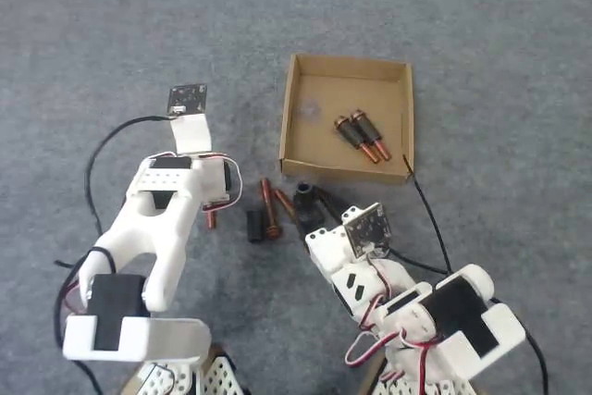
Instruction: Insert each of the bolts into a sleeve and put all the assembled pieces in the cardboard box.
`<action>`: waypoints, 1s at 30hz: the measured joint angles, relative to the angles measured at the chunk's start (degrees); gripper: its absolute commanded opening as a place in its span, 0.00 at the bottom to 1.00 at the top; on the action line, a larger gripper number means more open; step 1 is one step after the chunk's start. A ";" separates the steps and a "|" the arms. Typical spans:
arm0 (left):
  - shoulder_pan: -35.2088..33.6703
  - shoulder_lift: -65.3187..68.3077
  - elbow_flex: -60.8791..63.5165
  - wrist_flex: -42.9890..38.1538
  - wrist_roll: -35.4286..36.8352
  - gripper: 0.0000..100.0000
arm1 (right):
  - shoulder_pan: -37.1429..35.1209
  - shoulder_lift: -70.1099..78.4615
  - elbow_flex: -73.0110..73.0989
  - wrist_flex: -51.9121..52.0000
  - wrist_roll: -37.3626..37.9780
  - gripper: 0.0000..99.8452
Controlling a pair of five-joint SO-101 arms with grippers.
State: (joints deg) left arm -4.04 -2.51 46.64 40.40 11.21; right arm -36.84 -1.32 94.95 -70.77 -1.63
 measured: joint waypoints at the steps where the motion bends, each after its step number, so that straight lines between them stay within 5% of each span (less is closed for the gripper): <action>1: 0.26 0.00 -0.18 0.00 0.00 0.01 | 0.00 0.00 0.00 1.05 0.00 0.01; 20: 0.88 -11.60 -5.71 -0.70 0.26 0.01 | 1.32 0.00 -0.18 2.64 0.00 0.01; 30: 2.11 -20.22 8.44 -20.40 0.26 0.01 | 1.32 0.00 -0.18 2.64 0.00 0.01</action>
State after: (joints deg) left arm -1.93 -22.73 55.08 20.00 11.47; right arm -35.52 -1.32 94.77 -68.13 -1.63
